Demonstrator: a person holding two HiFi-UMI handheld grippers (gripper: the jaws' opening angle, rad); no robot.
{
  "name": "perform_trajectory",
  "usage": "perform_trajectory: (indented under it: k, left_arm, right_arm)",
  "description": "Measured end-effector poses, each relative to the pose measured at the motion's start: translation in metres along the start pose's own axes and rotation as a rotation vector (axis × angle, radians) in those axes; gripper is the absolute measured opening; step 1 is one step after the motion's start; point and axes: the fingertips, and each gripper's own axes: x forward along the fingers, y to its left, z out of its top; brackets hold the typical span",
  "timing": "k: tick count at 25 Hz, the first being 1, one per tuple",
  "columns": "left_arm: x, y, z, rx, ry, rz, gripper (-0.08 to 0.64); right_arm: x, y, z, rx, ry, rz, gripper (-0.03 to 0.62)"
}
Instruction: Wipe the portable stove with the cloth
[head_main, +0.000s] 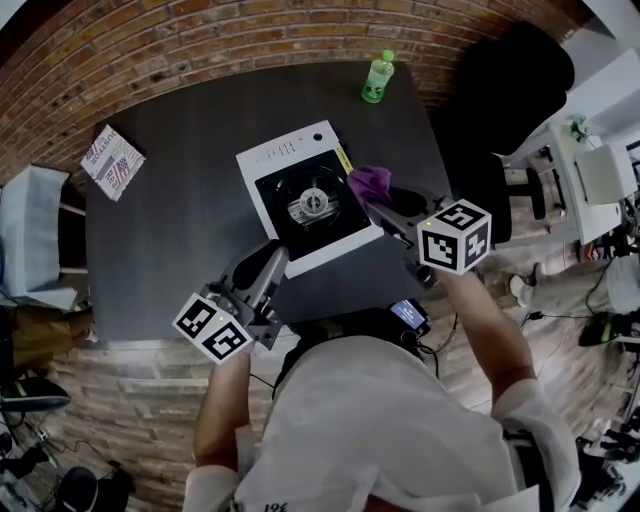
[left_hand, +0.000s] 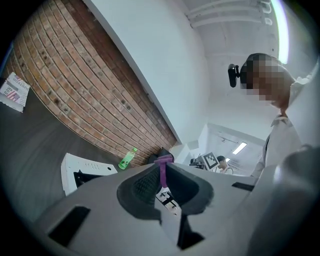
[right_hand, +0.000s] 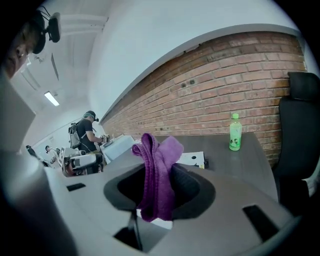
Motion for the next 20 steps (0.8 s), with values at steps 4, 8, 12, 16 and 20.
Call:
perform_trajectory:
  k: [4, 8, 12, 16, 20]
  left_arm:
    - [0.009, 0.018, 0.001, -0.012, 0.011, 0.021, 0.041]
    - [0.023, 0.04, 0.001, -0.019, 0.015, 0.066, 0.041]
    - [0.037, 0.068, -0.004, -0.033, 0.022, 0.127, 0.041]
    - [0.049, 0.098, -0.014, -0.05, 0.037, 0.189, 0.041]
    - [0.054, 0.129, -0.022, -0.075, 0.041, 0.247, 0.041]
  right_arm:
    - [0.03, -0.013, 0.002, -0.037, 0.063, 0.025, 0.147]
    - [0.068, -0.034, 0.014, -0.099, 0.124, 0.079, 0.147]
    - [0.113, -0.056, 0.026, -0.171, 0.186, 0.151, 0.146]
    - [0.166, -0.07, 0.03, -0.261, 0.261, 0.242, 0.146]
    - [0.216, -0.075, 0.034, -0.334, 0.306, 0.325, 0.146]
